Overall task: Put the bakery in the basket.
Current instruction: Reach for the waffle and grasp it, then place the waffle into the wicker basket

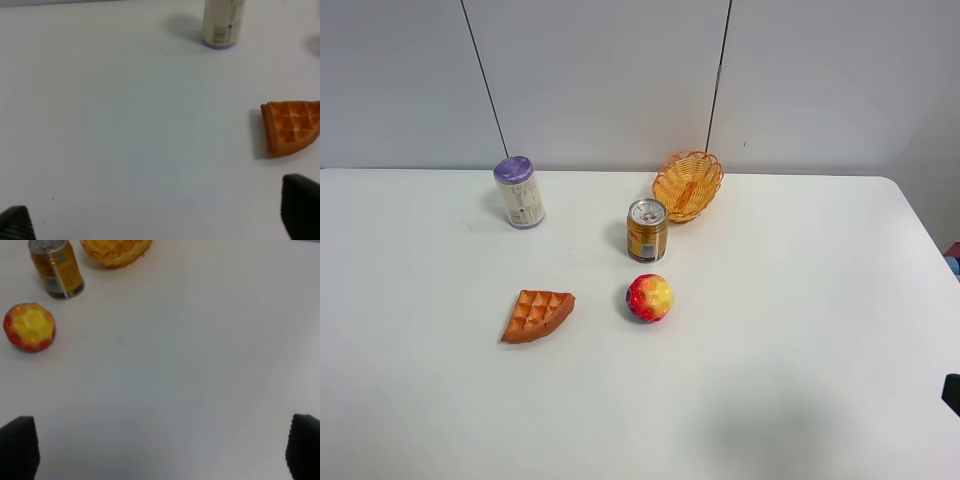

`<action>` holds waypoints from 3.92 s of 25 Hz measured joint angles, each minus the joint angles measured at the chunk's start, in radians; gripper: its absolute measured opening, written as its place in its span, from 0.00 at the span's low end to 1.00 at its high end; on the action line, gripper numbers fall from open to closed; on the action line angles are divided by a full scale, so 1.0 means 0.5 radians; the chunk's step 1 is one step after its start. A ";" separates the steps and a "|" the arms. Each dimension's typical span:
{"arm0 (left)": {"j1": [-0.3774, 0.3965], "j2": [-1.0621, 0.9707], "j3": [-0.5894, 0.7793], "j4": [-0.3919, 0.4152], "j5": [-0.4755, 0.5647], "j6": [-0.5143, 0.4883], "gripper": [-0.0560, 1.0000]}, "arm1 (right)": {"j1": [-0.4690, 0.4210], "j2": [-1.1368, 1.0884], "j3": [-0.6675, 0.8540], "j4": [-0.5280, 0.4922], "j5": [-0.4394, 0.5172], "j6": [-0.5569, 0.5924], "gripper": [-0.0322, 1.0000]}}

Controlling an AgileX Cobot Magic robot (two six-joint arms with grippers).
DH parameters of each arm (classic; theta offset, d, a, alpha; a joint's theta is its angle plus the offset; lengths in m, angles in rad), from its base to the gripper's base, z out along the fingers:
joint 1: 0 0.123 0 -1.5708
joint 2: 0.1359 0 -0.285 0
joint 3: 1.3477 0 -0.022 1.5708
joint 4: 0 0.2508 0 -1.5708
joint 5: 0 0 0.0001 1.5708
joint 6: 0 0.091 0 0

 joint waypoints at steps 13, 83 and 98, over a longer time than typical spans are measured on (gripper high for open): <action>0.000 0.000 0.000 0.000 0.000 0.000 0.99 | 0.067 1.565 -0.485 1.109 -0.257 -1.223 0.99; 0.000 0.000 0.000 0.000 0.000 0.000 0.99 | 1.389 4.606 -3.215 0.195 -0.272 -0.939 0.63; 0.000 0.000 0.000 0.000 0.000 0.000 0.99 | 0.608 3.770 -2.636 -0.449 -0.309 -0.335 0.63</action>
